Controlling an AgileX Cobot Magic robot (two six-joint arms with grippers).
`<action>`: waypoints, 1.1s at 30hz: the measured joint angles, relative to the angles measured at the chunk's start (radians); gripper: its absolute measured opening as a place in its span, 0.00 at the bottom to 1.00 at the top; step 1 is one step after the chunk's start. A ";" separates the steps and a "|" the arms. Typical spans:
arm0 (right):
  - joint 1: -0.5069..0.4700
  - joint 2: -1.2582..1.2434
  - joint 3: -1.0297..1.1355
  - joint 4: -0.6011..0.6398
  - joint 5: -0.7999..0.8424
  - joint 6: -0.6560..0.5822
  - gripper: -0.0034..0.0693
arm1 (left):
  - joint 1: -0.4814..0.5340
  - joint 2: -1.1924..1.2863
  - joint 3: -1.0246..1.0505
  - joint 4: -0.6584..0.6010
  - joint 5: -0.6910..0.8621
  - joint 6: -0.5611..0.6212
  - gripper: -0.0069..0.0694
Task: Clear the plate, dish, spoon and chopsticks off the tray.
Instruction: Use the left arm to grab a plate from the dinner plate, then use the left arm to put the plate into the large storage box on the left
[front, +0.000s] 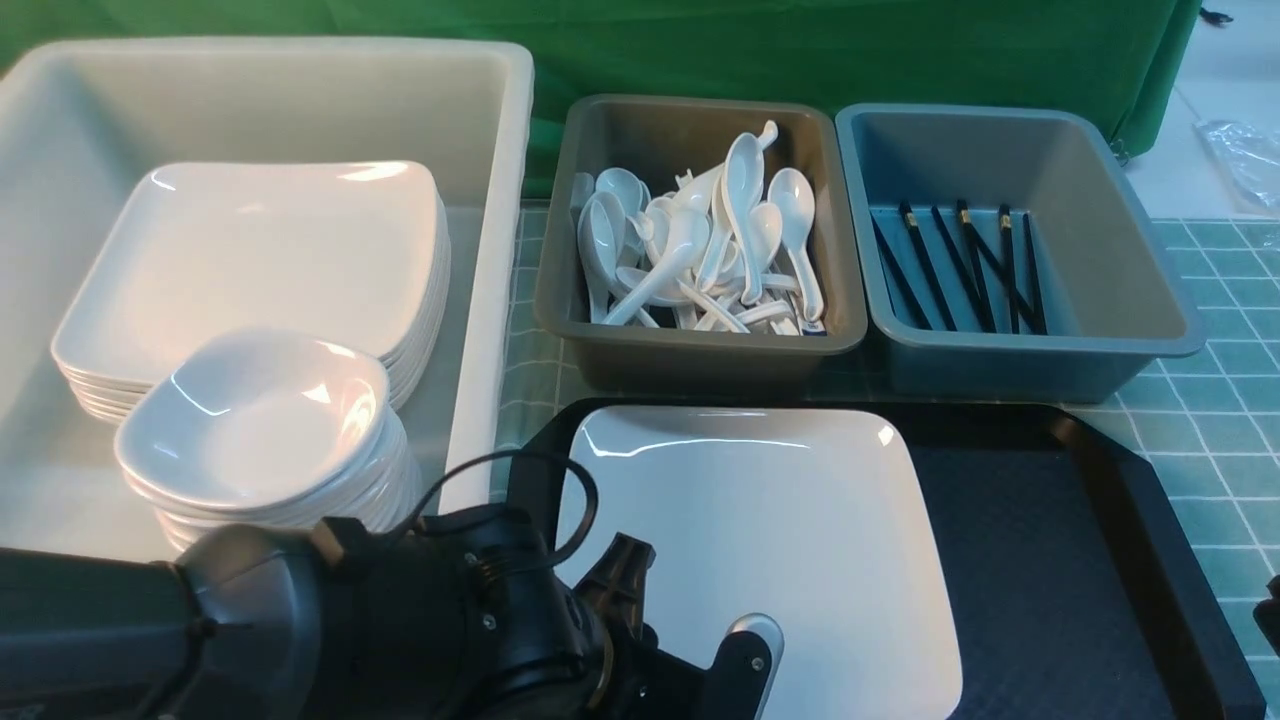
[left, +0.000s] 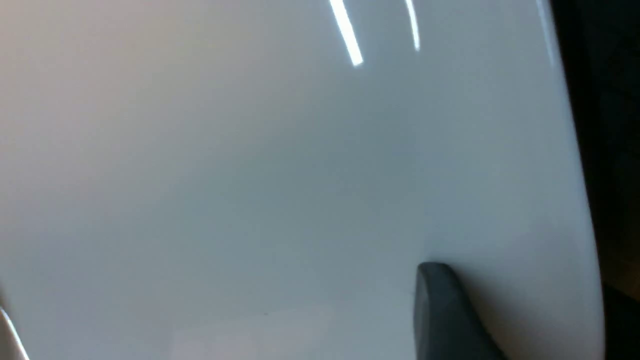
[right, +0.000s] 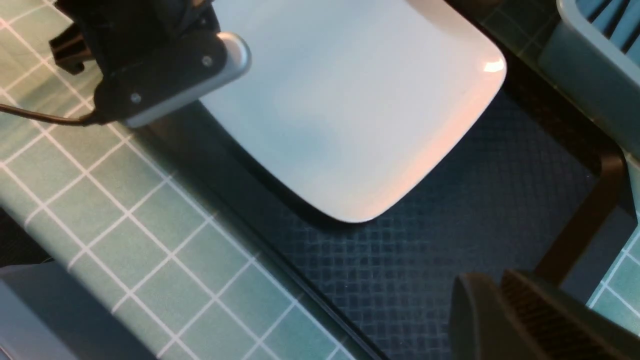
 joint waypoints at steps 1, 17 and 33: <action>0.000 0.000 0.000 0.000 0.000 0.000 0.18 | -0.001 0.002 0.000 0.006 -0.014 0.000 0.36; 0.000 -0.002 0.000 -0.018 0.000 0.009 0.19 | -0.119 -0.255 -0.008 -0.064 0.044 -0.080 0.13; 0.000 -0.002 -0.011 -0.254 -0.047 0.354 0.15 | -0.150 -0.614 0.001 -0.240 0.064 -0.028 0.13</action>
